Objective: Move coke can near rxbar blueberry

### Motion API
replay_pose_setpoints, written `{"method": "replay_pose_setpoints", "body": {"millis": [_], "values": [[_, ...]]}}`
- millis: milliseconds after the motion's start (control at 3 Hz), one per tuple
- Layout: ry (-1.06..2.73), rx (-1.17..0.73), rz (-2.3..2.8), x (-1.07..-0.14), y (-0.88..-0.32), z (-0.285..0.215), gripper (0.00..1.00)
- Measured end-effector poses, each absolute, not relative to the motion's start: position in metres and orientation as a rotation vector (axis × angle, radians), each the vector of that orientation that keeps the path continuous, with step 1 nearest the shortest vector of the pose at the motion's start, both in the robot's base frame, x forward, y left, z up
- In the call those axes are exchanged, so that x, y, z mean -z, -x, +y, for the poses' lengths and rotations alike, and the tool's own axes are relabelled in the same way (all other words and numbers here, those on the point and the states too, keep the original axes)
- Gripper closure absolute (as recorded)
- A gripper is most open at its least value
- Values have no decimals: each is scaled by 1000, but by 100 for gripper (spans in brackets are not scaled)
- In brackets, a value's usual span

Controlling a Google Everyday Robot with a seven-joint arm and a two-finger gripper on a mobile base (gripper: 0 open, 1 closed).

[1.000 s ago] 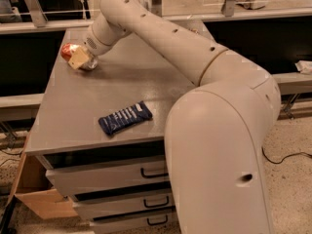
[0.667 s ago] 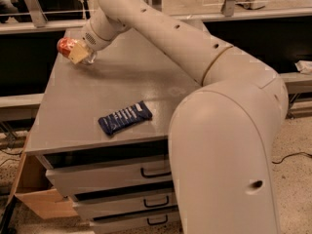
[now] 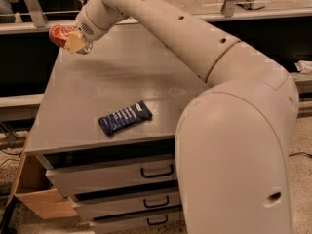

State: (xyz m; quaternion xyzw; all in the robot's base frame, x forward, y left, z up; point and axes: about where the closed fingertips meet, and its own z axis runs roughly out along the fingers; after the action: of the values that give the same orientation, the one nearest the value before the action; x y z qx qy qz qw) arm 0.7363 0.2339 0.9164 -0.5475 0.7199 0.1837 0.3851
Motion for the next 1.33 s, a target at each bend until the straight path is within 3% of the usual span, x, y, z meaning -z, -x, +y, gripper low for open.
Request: {"method": "replay_pose_setpoints", "body": {"millis": [1333], "values": [[1425,-494,1766,-917,-637,157,100]]}}
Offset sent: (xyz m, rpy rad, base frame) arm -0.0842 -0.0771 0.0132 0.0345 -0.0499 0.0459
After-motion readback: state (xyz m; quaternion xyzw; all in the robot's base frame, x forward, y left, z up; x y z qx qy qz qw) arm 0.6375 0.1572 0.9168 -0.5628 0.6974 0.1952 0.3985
